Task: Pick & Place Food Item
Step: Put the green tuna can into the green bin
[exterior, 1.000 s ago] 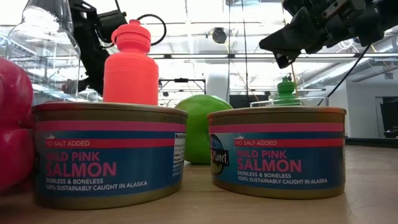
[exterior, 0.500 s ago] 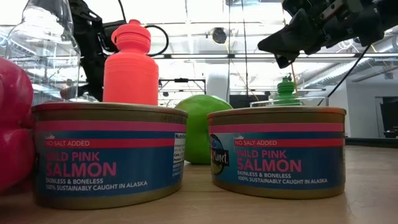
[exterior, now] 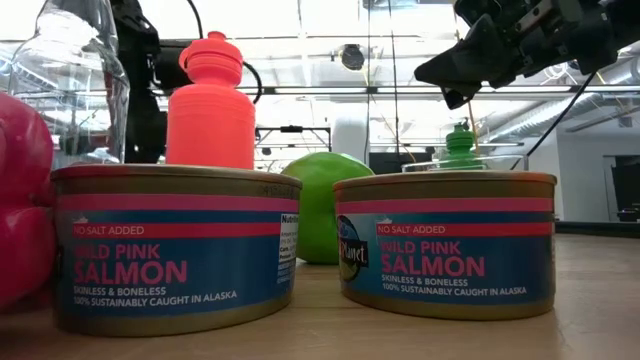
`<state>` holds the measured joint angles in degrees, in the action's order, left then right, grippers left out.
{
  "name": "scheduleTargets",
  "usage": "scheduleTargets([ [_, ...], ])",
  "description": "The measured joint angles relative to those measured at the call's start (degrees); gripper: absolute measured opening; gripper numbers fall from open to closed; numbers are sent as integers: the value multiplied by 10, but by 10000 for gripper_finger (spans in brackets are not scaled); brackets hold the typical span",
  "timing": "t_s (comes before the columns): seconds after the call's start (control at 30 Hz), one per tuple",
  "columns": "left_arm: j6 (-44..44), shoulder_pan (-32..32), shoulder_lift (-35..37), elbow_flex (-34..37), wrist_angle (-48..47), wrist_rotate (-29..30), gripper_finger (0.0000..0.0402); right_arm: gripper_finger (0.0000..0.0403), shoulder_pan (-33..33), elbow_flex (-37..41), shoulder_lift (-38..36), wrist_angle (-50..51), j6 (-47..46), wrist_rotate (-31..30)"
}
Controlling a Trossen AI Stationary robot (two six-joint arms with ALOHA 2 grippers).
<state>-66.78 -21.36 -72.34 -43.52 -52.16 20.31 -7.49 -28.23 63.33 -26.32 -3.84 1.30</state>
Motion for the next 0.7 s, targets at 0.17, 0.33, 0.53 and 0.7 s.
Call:
scheduleTargets([
  [0.17,16,2,0,0,9,14,4,0,0,0,0,0,-5,0],
  [0.33,20,15,0,0,36,1,2,0,0,0,0,0,-6,0],
  [0.53,13,20,0,0,77,-2,3,0,0,0,0,0,-6,0],
  [0.7,25,13,29,0,74,-36,2,0,0,0,0,0,-6,0],
])
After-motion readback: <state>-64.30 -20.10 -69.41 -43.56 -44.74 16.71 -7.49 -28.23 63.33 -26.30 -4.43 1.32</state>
